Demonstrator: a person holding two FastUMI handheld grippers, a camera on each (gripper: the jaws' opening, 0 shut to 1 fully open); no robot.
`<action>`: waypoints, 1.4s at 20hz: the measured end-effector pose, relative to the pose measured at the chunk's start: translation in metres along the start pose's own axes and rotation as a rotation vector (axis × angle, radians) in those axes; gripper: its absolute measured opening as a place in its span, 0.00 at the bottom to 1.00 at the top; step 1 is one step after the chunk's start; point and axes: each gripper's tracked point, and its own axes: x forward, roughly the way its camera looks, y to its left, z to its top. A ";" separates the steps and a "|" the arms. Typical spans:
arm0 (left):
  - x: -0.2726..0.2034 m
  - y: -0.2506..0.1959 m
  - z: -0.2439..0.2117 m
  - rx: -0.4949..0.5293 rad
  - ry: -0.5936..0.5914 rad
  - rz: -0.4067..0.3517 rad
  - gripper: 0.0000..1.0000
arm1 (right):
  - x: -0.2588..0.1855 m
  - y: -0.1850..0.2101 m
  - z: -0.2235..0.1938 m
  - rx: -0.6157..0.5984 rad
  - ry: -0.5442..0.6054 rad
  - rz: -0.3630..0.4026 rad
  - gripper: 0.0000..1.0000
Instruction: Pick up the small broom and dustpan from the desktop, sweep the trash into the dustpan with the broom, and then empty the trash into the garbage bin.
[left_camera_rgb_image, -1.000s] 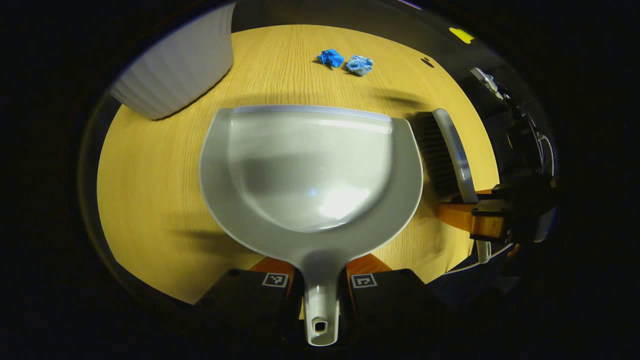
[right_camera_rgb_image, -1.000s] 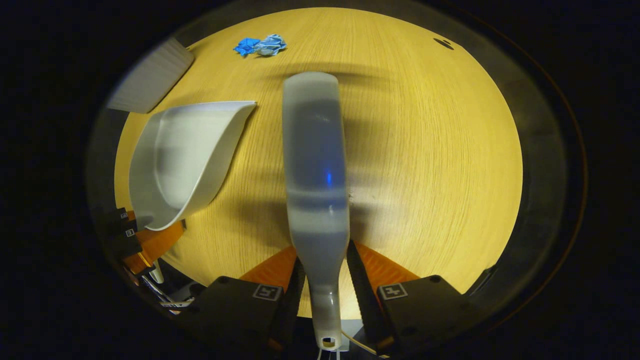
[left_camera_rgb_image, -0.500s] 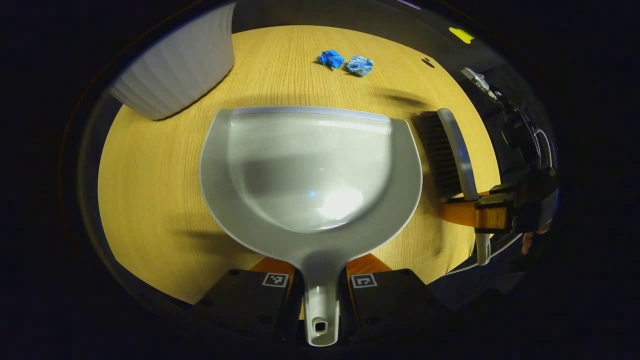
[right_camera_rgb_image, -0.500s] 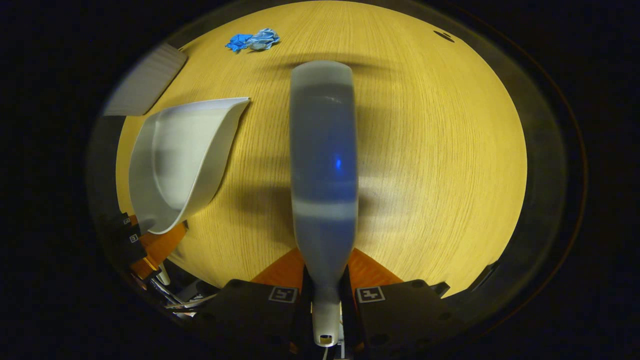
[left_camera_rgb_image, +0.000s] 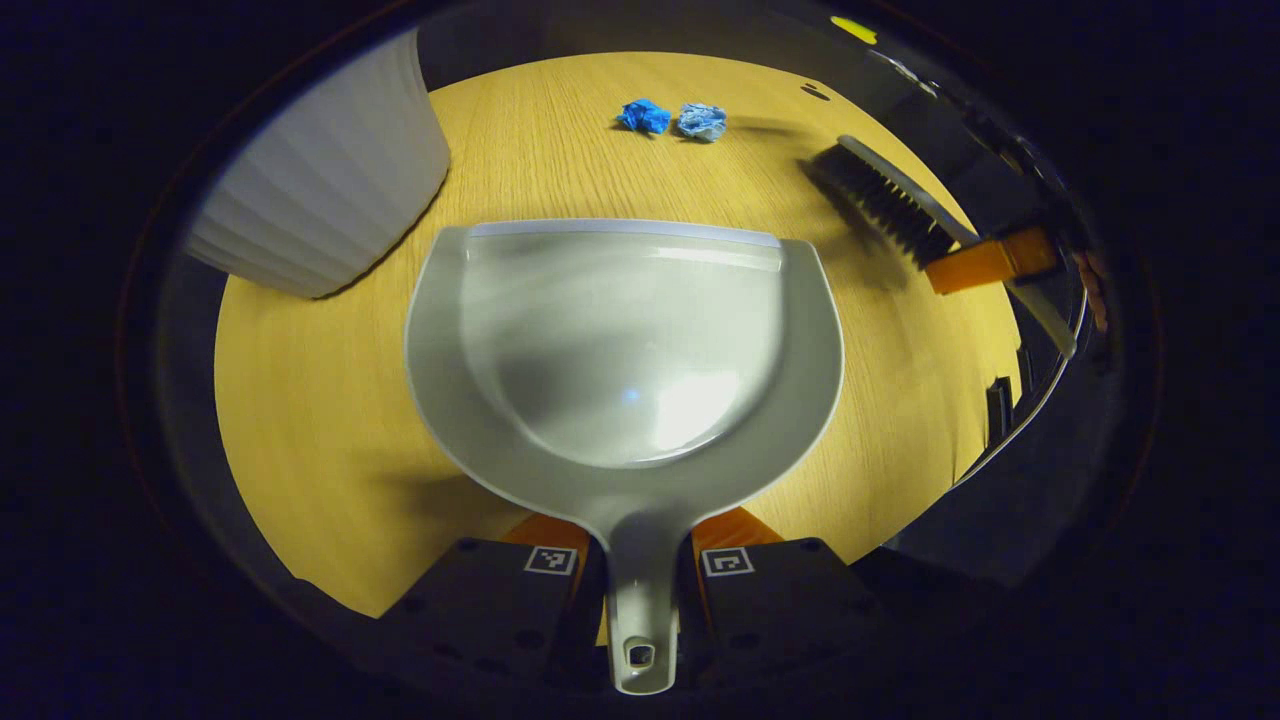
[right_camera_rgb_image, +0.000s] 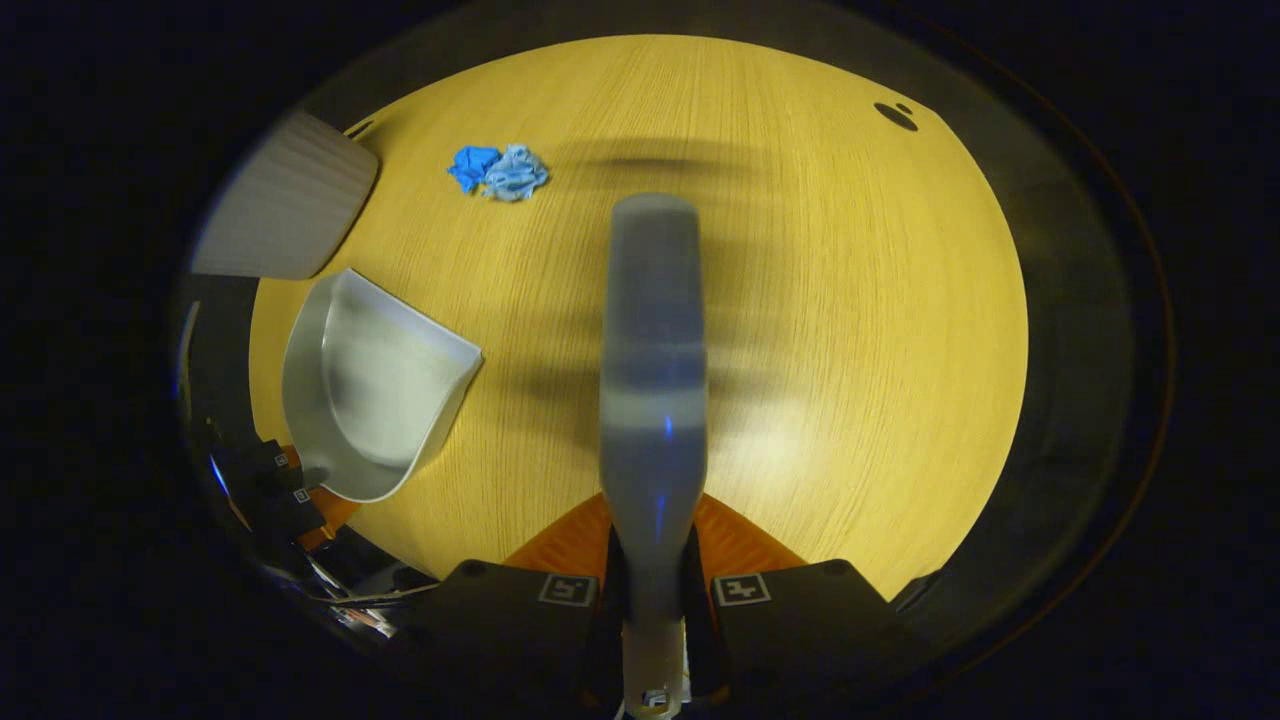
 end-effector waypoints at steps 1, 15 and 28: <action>-0.002 0.007 0.002 0.035 0.006 0.012 0.29 | -0.004 -0.002 0.018 -0.011 -0.013 0.001 0.29; -0.003 0.046 0.045 0.231 0.101 0.042 0.29 | 0.030 -0.001 0.191 -0.461 -0.037 -0.086 0.39; 0.003 0.052 0.046 0.284 0.042 0.034 0.28 | 0.018 0.056 0.136 -0.813 0.092 0.322 0.28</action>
